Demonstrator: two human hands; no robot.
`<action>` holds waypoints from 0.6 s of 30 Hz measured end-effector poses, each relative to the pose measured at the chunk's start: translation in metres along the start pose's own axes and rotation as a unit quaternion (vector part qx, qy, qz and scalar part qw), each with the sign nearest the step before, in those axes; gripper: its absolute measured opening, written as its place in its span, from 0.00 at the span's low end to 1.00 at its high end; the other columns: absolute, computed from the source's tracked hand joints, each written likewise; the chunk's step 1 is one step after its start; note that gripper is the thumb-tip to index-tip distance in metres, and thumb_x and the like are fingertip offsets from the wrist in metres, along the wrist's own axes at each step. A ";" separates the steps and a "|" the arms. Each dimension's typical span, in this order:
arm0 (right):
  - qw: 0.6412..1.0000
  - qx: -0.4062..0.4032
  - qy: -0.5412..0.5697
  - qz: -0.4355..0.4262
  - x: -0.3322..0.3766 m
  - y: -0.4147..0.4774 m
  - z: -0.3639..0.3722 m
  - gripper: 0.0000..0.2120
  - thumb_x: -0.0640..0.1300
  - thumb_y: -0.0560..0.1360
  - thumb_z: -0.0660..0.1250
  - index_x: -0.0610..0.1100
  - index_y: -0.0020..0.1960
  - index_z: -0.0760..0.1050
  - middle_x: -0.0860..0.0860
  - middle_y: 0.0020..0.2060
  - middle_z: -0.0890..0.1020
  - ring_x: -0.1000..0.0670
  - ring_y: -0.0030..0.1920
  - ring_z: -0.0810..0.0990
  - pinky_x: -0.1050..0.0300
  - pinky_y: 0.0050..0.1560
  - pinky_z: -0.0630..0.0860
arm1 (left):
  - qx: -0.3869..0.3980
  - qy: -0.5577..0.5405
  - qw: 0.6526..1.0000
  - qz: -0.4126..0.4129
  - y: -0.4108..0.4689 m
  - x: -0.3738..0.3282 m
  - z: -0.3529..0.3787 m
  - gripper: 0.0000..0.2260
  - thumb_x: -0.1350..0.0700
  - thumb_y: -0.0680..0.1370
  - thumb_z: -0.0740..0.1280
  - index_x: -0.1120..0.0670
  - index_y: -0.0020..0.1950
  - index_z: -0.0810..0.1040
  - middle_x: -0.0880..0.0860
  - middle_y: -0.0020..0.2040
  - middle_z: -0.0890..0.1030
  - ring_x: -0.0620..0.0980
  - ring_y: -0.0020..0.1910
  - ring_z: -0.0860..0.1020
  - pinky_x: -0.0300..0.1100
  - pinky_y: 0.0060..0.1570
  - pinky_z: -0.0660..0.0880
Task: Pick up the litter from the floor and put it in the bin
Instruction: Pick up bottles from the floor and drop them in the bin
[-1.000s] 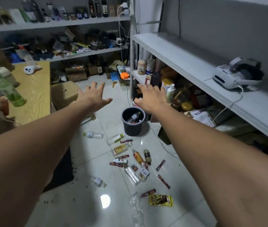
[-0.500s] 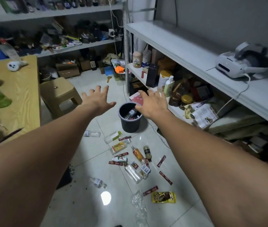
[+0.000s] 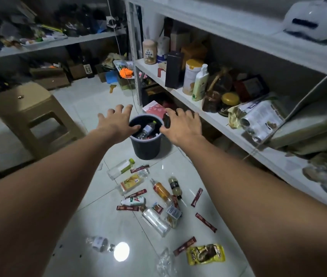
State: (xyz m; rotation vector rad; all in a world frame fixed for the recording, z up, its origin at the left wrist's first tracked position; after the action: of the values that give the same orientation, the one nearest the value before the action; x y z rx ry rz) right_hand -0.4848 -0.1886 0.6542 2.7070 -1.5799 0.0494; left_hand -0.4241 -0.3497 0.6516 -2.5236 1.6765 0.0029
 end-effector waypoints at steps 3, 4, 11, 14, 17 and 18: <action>1.000 0.001 -0.003 0.006 -0.015 0.014 0.083 0.30 0.61 0.78 0.55 0.51 0.77 0.56 0.45 0.71 0.66 0.42 0.70 0.64 0.45 0.68 0.58 | 0.006 0.004 1.000 0.012 0.015 -0.006 0.096 0.33 0.40 0.78 0.59 0.50 0.78 0.50 0.56 0.76 0.58 0.59 0.73 0.60 0.60 0.70 0.57; 1.000 0.006 -0.005 0.010 -0.020 0.017 0.112 0.30 0.61 0.78 0.55 0.51 0.77 0.56 0.46 0.71 0.66 0.42 0.70 0.64 0.46 0.68 0.58 | 0.013 0.008 1.000 0.015 0.019 -0.007 0.129 0.34 0.40 0.78 0.59 0.50 0.78 0.49 0.56 0.76 0.57 0.59 0.73 0.60 0.60 0.70 0.57; 1.000 0.021 -0.005 0.010 -0.037 0.029 0.296 0.31 0.60 0.79 0.55 0.52 0.78 0.53 0.46 0.73 0.64 0.42 0.72 0.62 0.43 0.71 0.55 | 0.042 0.006 0.999 0.020 0.035 0.000 0.335 0.35 0.39 0.78 0.58 0.49 0.78 0.44 0.54 0.78 0.51 0.58 0.75 0.55 0.60 0.71 0.55; 1.000 0.016 -0.004 0.005 -0.038 0.033 0.365 0.31 0.59 0.79 0.55 0.52 0.78 0.52 0.45 0.73 0.64 0.42 0.72 0.62 0.43 0.71 0.55 | 0.048 0.011 0.999 0.023 0.040 0.006 0.408 0.35 0.39 0.78 0.57 0.48 0.78 0.44 0.54 0.79 0.50 0.58 0.76 0.53 0.60 0.72 0.53; 1.000 0.019 -0.019 0.003 -0.041 0.031 0.423 0.31 0.60 0.79 0.54 0.52 0.78 0.52 0.45 0.73 0.63 0.42 0.72 0.62 0.43 0.71 0.56 | 0.069 0.018 0.997 0.021 0.037 0.010 0.469 0.35 0.39 0.78 0.57 0.49 0.78 0.44 0.54 0.79 0.48 0.57 0.77 0.51 0.60 0.73 0.52; 1.000 0.018 -0.022 0.002 -0.042 0.031 0.442 0.31 0.60 0.79 0.54 0.52 0.78 0.51 0.46 0.73 0.63 0.42 0.72 0.62 0.43 0.71 0.56 | 0.076 0.018 0.997 0.020 0.037 0.011 0.488 0.35 0.39 0.78 0.57 0.49 0.78 0.43 0.53 0.79 0.48 0.57 0.77 0.50 0.60 0.73 0.52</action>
State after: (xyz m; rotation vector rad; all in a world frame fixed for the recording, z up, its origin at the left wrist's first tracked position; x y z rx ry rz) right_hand -0.5223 -0.1766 0.2109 2.7513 -1.6125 0.0180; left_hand -0.4242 -0.3282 0.1621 -2.3920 1.6715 -0.1625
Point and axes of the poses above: each hand's wrist, its own y-axis towards the middle knuckle, its own z-axis out of the palm, x = y × z, the point moved 4 cm from there along y, towards the middle knuckle
